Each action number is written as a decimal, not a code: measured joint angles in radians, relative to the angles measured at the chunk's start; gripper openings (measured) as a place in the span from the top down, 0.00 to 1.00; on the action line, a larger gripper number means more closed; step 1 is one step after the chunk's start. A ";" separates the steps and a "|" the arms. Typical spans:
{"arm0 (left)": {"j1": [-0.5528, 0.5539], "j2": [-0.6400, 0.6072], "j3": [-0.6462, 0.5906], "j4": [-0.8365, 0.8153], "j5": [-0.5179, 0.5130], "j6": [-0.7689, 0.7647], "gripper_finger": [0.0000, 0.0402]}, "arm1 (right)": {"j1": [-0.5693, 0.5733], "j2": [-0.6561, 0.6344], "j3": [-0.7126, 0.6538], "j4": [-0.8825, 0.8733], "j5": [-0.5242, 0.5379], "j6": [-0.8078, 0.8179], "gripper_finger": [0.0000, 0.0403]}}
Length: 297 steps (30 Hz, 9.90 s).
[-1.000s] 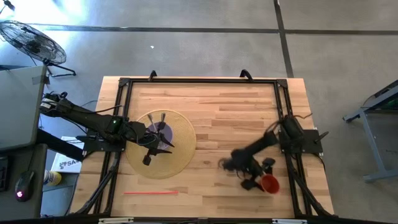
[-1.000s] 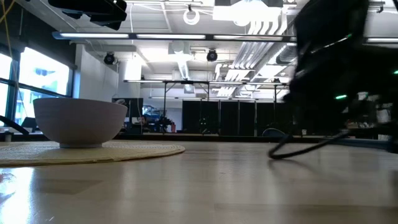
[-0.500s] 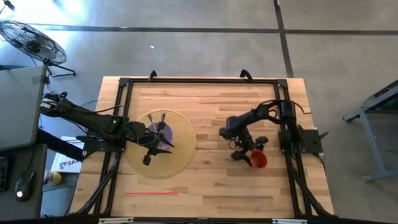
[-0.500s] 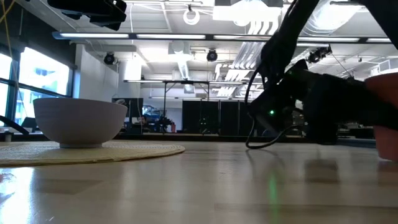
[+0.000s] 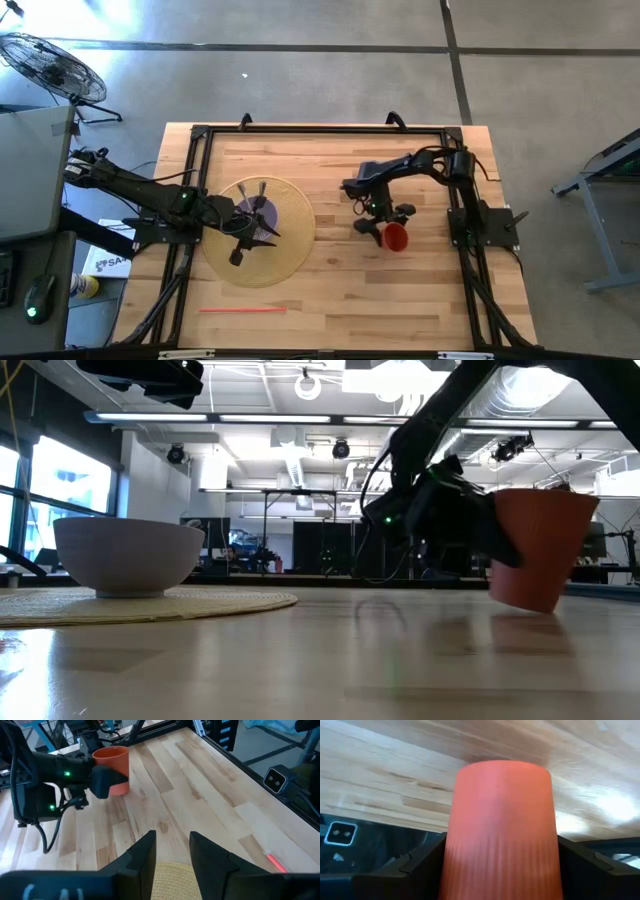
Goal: Pick & Place Utensil
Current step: Put the orange cup on the brown placemat, then put the orange straw in the orange cup
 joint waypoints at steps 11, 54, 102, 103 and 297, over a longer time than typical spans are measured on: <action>0.000 0.000 0.000 -0.019 0.000 0.000 0.71 | -0.001 0.000 -0.003 0.062 -0.014 -0.025 0.19; 0.000 0.000 0.000 -0.052 0.000 0.000 0.71 | 0.063 -0.206 0.487 -0.270 0.588 -0.125 0.14; 0.000 0.000 0.000 -0.033 0.000 -0.015 0.71 | 1.026 -0.794 -0.633 0.731 1.437 0.586 0.14; 0.000 0.000 0.000 -0.029 0.000 -0.021 0.71 | 1.026 -0.782 -0.633 0.731 1.438 0.585 0.14; 0.000 -0.167 0.000 -0.202 -0.026 -0.115 0.71 | 0.283 -0.045 0.072 1.504 1.386 -0.565 0.05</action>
